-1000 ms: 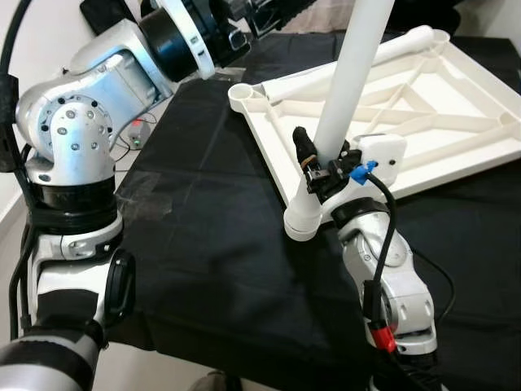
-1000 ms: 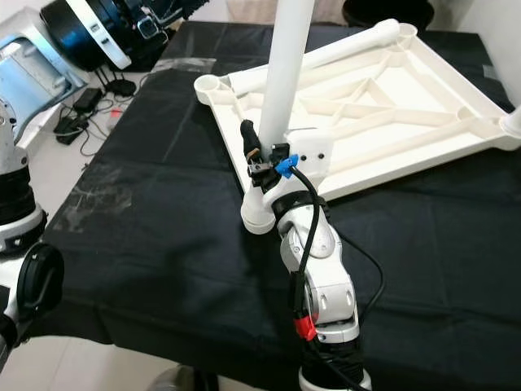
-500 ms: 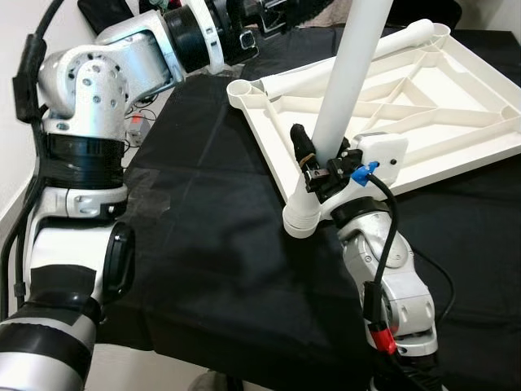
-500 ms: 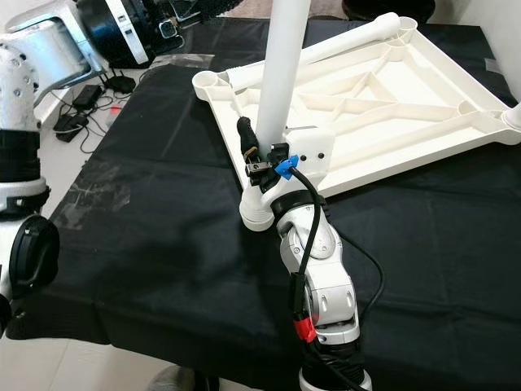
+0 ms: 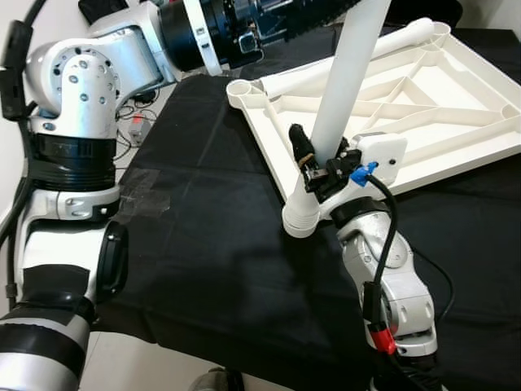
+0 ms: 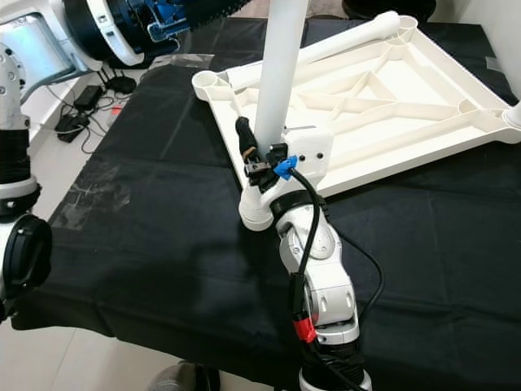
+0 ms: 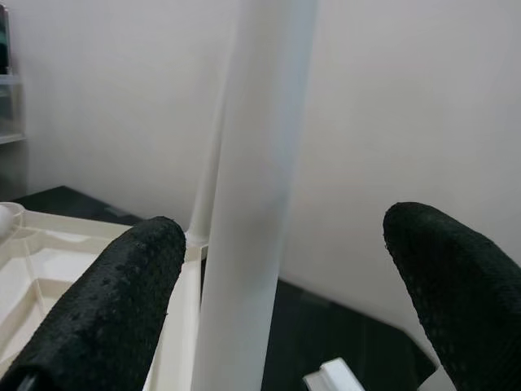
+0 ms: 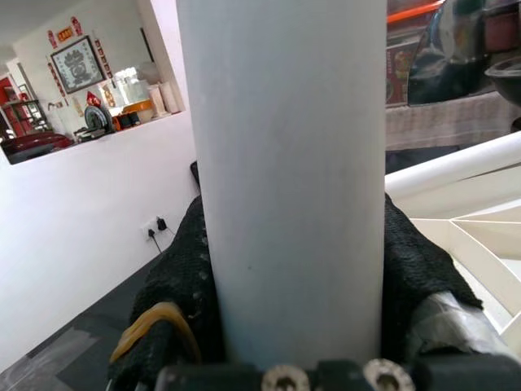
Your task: Building children table
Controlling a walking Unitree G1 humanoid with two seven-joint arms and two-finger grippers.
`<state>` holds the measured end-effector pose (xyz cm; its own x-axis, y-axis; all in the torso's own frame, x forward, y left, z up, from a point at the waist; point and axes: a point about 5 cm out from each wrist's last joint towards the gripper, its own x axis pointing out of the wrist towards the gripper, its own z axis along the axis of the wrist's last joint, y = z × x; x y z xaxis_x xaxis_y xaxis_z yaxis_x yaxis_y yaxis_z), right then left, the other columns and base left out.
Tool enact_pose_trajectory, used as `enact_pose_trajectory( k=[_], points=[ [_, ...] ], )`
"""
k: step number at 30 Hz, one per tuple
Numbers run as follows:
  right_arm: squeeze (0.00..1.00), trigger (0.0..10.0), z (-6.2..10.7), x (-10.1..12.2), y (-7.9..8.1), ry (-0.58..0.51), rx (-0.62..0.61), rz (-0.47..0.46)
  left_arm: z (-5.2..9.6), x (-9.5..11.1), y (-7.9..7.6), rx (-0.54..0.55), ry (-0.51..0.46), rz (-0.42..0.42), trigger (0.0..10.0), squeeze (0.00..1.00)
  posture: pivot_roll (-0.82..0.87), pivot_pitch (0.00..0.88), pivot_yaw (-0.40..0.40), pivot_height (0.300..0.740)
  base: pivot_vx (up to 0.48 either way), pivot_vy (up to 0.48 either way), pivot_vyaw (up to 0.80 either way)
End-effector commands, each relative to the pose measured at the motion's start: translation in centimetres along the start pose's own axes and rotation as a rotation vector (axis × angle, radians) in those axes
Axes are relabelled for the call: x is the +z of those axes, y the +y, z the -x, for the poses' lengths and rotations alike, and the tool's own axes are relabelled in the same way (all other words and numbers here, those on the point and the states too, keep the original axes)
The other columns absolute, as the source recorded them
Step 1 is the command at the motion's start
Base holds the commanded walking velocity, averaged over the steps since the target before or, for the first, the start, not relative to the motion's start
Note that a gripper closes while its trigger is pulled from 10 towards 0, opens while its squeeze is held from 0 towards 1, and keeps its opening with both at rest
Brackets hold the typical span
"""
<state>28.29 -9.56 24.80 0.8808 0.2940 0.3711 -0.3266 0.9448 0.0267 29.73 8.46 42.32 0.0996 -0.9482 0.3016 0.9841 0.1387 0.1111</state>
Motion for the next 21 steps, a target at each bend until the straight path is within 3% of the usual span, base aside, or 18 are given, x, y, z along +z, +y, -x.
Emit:
enact_pose_trajectory(
  k=[1,6,13,18,21],
  points=[
    [0.0,0.0,0.1,-1.1,1.6,0.047,0.088,-0.04,0.1,-0.2,-0.5,0.017,0.047,-0.029,10.0,0.0,0.04,0.189,0.094,0.74,0.0,0.0,0.0],
    [0.0,0.0,0.2,-0.9,2.1,0.035,0.125,-0.042,0.0,-0.4,-0.8,0.047,0.085,-0.062,10.0,0.0,0.03,0.189,0.1,0.74,0.0,0.0,0.0],
    [0.0,0.0,0.5,-0.6,3.0,0.018,0.186,-0.026,-0.9,-0.4,1.9,0.145,0.096,-0.111,10.0,0.0,0.04,0.192,0.111,0.74,0.0,0.0,0.0],
    [0.0,0.0,0.6,-0.6,3.2,0.014,0.202,-0.02,-1.3,-0.8,2.7,0.174,0.094,-0.115,10.0,0.0,0.04,0.191,0.112,0.74,0.0,0.0,0.0],
    [0.0,0.0,0.7,-0.7,3.4,0.011,0.217,-0.003,-2.8,-1.8,4.3,0.221,0.086,-0.106,10.0,0.0,0.04,0.191,0.112,0.74,0.0,0.0,0.0]
  ],
)
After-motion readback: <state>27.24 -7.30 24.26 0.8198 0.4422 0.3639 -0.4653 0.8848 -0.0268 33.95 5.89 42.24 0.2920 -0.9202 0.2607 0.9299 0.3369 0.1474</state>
